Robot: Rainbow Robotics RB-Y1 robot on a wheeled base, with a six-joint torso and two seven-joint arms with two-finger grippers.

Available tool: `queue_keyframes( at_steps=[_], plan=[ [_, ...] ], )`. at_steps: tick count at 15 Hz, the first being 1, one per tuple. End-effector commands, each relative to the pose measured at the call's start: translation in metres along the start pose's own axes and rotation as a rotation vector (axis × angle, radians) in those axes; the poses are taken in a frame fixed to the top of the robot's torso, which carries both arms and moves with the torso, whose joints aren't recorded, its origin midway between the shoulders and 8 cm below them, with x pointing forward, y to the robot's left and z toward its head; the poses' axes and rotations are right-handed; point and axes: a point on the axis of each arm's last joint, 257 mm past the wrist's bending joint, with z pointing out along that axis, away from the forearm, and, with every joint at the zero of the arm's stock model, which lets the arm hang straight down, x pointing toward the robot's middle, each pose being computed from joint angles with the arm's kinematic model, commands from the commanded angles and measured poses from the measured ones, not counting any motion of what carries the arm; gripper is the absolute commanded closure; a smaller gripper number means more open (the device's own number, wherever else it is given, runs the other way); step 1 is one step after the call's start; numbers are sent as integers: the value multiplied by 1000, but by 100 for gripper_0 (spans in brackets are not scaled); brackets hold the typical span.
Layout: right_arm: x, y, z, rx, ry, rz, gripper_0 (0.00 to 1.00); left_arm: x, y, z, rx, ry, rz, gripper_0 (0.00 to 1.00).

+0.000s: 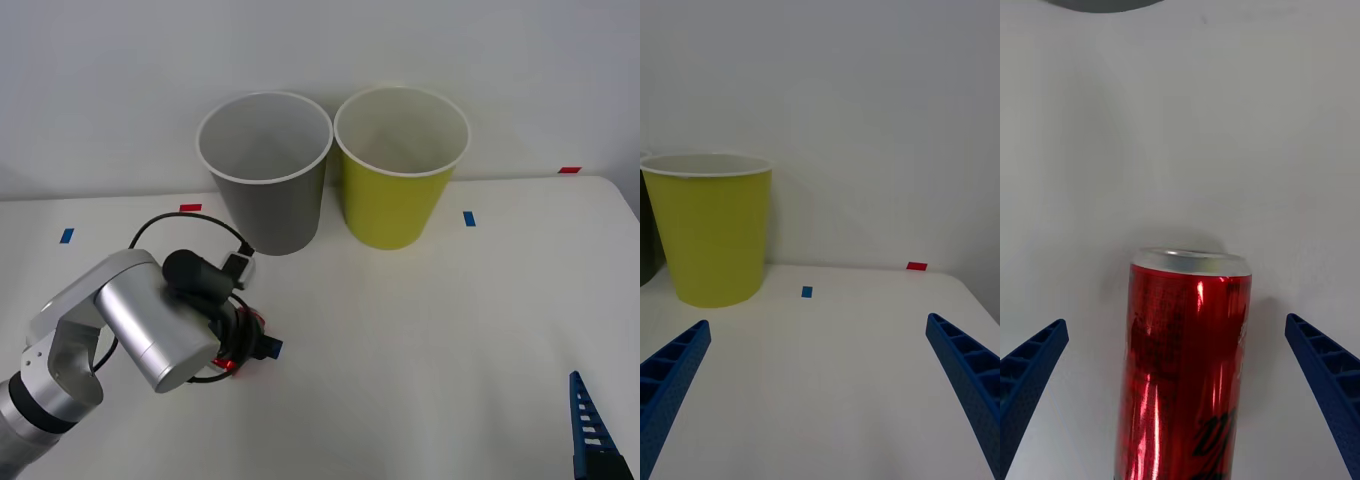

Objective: Put cans in the gray bin and PET bottles in the light green bin.

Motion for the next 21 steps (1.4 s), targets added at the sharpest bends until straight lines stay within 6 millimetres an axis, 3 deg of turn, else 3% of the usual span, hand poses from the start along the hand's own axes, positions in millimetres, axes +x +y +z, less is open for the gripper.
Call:
queue_keyframes(
  at_steps=[1,5,10,18,19,20,21],
  plan=[
    [0,0,0,0,0,0,0,1,1,-3,-16,27,20,0],
    [0,0,0,0,0,0,0,-1,8,6,-33,50,70,0],
    [0,0,0,0,0,0,0,2,1,16,-18,93,80,0],
    [0,0,0,0,0,0,0,5,9,15,-30,122,102,0],
    [0,0,0,0,0,0,0,3,9,15,-29,119,99,66],
    [0,0,0,0,0,0,0,5,8,14,-20,124,102,98],
    [0,0,0,0,0,0,0,5,6,14,-7,126,100,100]
  ],
)
